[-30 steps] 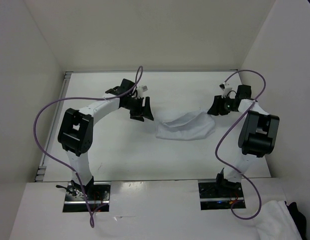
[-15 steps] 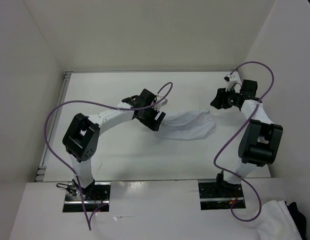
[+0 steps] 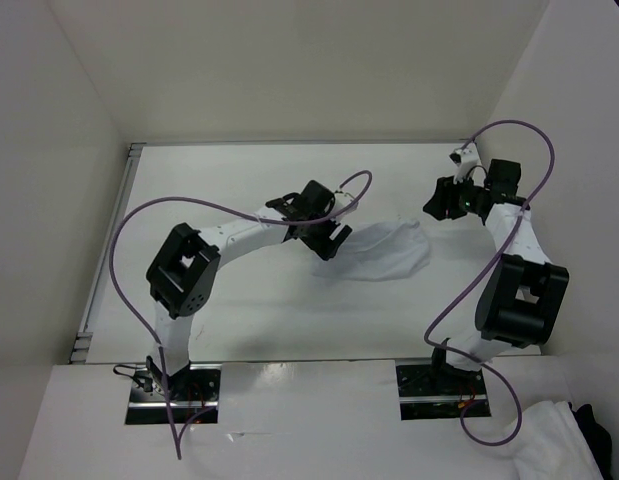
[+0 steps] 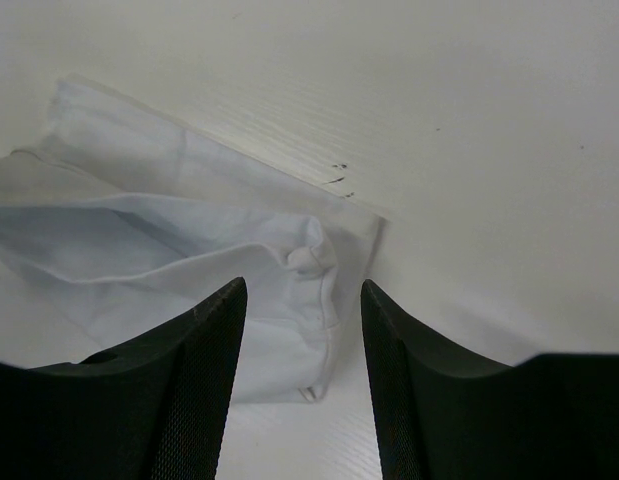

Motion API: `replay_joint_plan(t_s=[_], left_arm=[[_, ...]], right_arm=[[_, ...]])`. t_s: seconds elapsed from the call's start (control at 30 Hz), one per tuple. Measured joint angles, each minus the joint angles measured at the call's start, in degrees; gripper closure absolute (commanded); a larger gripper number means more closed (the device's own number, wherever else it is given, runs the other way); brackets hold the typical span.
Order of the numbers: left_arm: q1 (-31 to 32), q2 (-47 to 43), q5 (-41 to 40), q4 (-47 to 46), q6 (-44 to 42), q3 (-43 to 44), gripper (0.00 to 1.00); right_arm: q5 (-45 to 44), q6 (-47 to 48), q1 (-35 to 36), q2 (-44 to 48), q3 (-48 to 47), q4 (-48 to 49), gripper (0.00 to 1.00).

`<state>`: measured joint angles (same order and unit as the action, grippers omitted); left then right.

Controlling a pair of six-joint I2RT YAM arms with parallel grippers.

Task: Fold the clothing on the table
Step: Fold the skirt

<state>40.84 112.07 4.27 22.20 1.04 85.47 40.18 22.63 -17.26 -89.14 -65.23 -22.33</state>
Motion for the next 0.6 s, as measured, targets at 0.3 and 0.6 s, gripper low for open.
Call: replay_joint_plan(t_s=[0.3, 0.6], left_arm=[[0.11, 10.25, -6.38, -0.44, 1.73, 10.47, 0.1], [-11.56, 13.97, -16.41, 1.31, 10.99, 21.62, 0.06]], right_arm=[[0.55, 0.35, -0.63, 1.64, 0.0, -3.06, 0.44], [1.27, -0.09, -1.27, 3.56, 0.0, -7.32, 0.44]])
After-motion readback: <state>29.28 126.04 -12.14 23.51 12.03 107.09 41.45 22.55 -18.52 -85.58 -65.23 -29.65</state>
